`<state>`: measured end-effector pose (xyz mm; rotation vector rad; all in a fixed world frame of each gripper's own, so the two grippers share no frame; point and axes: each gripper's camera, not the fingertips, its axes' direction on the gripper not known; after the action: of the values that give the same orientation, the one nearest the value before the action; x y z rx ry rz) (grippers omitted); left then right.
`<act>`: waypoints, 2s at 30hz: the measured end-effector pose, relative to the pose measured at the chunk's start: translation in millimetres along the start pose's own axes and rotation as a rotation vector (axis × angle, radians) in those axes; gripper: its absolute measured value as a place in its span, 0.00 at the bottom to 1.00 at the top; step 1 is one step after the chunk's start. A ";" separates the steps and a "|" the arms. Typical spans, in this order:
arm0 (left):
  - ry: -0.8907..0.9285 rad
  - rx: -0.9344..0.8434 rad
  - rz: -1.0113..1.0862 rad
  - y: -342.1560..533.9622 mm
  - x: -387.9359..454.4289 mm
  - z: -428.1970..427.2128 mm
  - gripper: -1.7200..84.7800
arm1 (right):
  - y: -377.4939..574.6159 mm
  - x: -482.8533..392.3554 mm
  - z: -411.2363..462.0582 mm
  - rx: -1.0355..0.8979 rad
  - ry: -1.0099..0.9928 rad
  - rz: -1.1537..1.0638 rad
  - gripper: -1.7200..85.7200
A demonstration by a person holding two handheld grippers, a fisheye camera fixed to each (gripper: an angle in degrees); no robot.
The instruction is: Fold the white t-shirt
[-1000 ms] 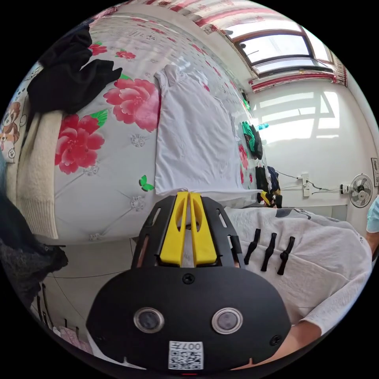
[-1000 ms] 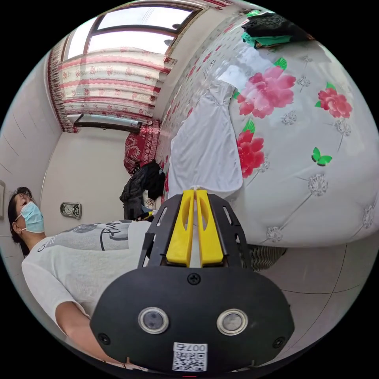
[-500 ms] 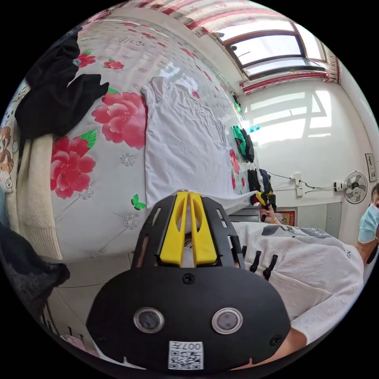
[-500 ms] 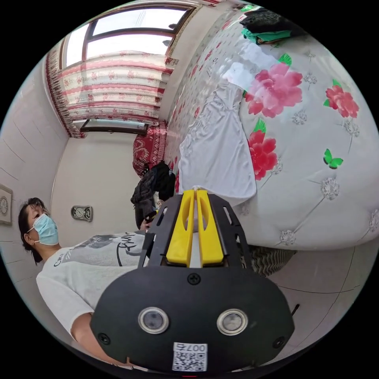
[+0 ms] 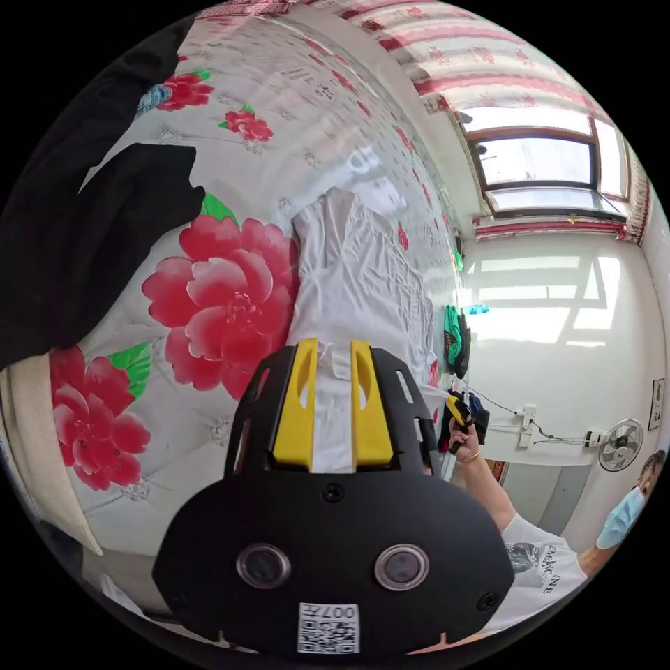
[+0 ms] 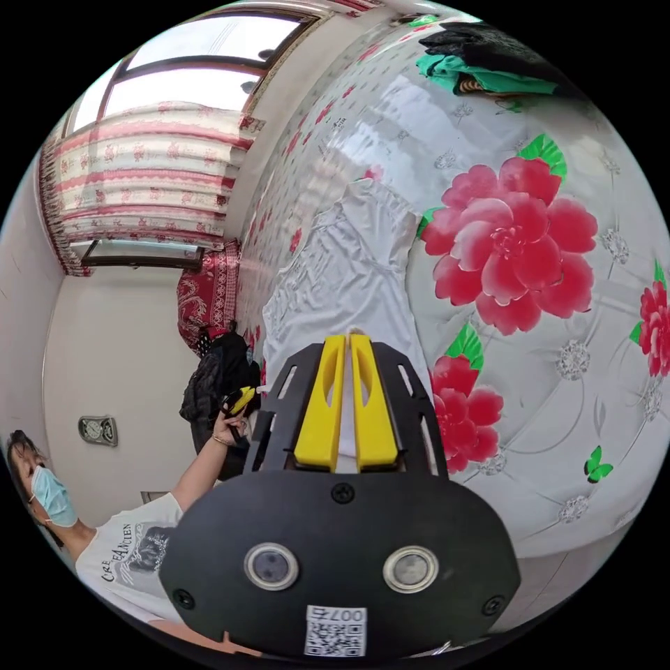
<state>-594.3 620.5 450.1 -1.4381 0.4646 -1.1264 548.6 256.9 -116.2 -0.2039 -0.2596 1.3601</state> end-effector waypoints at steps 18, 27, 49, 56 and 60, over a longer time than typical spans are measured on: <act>-0.463 -0.305 0.329 107.5 35.6 43.0 0.11 | 98.2 -37.4 48.5 -0.342 0.445 -0.349 0.04; -0.369 -0.343 0.292 90.0 53.3 12.4 0.01 | 101.0 -75.9 29.8 -0.416 0.500 -0.464 0.02; -0.092 -0.071 0.571 -37.8 229.7 -139.5 0.01 | -18.5 -249.3 -177.8 -0.018 0.093 -0.503 0.02; -0.130 0.024 0.603 -79.1 289.1 -161.3 0.01 | -63.9 -278.5 -204.3 0.098 0.034 -0.438 0.02; -0.111 0.085 0.686 -78.7 327.9 -179.9 0.01 | -62.9 -313.1 -222.3 0.175 0.050 -0.541 0.02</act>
<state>-620.6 275.7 612.7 -1.1237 0.7482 -0.5055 615.3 -61.2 -330.2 -0.0153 -0.1375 0.8338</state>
